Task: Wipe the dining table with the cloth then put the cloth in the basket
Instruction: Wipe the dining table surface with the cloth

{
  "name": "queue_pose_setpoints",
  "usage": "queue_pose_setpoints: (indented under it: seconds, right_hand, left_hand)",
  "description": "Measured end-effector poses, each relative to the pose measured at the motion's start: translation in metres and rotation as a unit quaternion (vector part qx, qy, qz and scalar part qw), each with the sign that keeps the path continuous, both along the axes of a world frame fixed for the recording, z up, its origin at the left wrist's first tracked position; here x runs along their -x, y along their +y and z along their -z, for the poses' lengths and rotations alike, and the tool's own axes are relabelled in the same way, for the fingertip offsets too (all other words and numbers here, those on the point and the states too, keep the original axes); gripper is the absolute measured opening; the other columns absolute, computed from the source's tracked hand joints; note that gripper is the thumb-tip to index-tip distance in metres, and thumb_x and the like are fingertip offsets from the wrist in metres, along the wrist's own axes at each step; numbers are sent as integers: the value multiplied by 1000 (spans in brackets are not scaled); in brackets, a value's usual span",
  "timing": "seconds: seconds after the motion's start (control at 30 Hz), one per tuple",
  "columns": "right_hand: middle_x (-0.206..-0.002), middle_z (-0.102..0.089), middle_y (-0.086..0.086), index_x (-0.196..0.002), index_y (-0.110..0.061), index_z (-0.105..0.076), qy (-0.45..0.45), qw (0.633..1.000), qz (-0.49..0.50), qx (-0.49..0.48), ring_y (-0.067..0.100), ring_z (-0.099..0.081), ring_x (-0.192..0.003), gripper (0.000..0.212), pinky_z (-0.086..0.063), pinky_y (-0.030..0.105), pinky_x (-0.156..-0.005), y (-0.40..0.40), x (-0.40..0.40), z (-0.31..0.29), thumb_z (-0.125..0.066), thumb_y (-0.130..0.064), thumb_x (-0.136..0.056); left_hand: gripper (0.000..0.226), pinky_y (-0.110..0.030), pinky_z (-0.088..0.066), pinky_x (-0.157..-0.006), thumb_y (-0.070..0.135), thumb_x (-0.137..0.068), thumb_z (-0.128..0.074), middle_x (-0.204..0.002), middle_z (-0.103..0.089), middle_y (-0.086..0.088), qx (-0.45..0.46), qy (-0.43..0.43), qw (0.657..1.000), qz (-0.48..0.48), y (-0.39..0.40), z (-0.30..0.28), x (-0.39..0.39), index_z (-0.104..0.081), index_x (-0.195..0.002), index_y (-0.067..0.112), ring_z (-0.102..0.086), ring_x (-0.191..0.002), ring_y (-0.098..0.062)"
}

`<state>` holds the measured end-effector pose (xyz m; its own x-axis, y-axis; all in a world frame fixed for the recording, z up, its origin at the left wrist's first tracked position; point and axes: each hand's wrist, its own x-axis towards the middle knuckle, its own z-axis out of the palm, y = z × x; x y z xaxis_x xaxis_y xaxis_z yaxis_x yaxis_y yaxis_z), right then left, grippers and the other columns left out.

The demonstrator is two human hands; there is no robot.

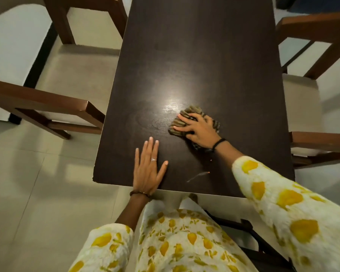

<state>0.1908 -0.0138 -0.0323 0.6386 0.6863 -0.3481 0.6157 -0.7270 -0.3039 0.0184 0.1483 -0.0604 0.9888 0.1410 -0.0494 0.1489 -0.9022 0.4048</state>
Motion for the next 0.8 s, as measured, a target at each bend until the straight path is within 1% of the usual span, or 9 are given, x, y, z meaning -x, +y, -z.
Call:
queue_pose_setpoints:
  seconds: [0.1,0.17,0.23,0.3,0.37,0.5,0.57,0.67,0.8]
  right_hand:
    - [-156,-13,-14,-134,-46,-42,-11,999,-41,15,21,-13,-141,50,-13,55,-106,27,8,2,-50,-23,-90]
    - [-156,-14,-15,-133,-45,-44,-13,998,-63,-1,19,-13,-141,50,-10,57,-107,16,24,6,-50,-22,-90]
    - [-154,-19,-16,-131,-45,-47,-4,997,-68,-33,18,-16,-141,49,-9,58,-108,-15,39,10,-52,-21,-88]
    - [-152,-25,-17,-126,-45,-52,10,997,-49,-58,18,-22,-140,47,-12,56,-107,-59,49,11,-51,-22,-86]
    - [-148,-28,-19,-121,-46,-56,19,998,-15,-65,19,-29,-137,47,-17,53,-105,-107,51,9,-48,-25,-80]
    - [-142,-25,-25,-117,-49,-56,47,996,50,-63,19,-29,-136,46,-16,48,-103,-170,35,3,-47,-26,-78]
    - [-141,-27,-26,-114,-50,-57,46,992,97,-70,19,-31,-135,43,-16,46,-101,-172,29,3,-44,-31,-78]
    - [-144,-34,-22,-112,-51,-60,2,987,141,-73,19,-35,-131,46,-19,46,-97,-145,33,8,-34,-41,-75]
    - [-150,-28,-18,-119,-50,-56,8,995,89,-53,20,-25,-137,44,-15,54,-105,-87,49,8,-50,-26,-82]
  left_hand:
    - [70,-43,-9,-113,56,-94,-17,-152,-19,-13,-14,34,999,-21,-34,6,3,-18,-145,8,-13,-140,-23]
    - [73,-46,-12,-112,59,-93,-15,-151,-23,-15,-41,61,997,-36,-46,13,7,-19,-145,8,-15,-139,-24]
    - [71,-49,-11,-111,59,-92,-13,-150,-25,-16,-81,79,993,-21,-48,20,11,-21,-145,12,-18,-139,-25]
    - [73,-51,-10,-111,61,-91,-14,-151,-24,-15,-96,81,992,-8,-47,21,12,-23,-145,13,-17,-139,-25]
    - [77,-50,-10,-112,62,-90,-15,-150,-25,-15,-85,77,993,-14,-47,19,10,-27,-143,7,-17,-139,-24]
    - [78,-51,-13,-112,63,-90,-19,-150,-25,-15,-73,77,994,-20,-49,17,10,-28,-141,5,-19,-139,-24]
    - [78,-51,-13,-112,63,-90,-19,-150,-25,-15,-73,78,994,-23,-50,16,10,-28,-141,5,-19,-139,-24]
    - [78,-50,-12,-112,62,-90,-20,-150,-25,-15,-77,81,993,-22,-50,15,10,-28,-141,5,-20,-139,-25]
    - [77,-50,-12,-112,62,-90,-19,-149,-26,-16,-85,81,993,-22,-52,14,10,-29,-141,4,-22,-138,-26]
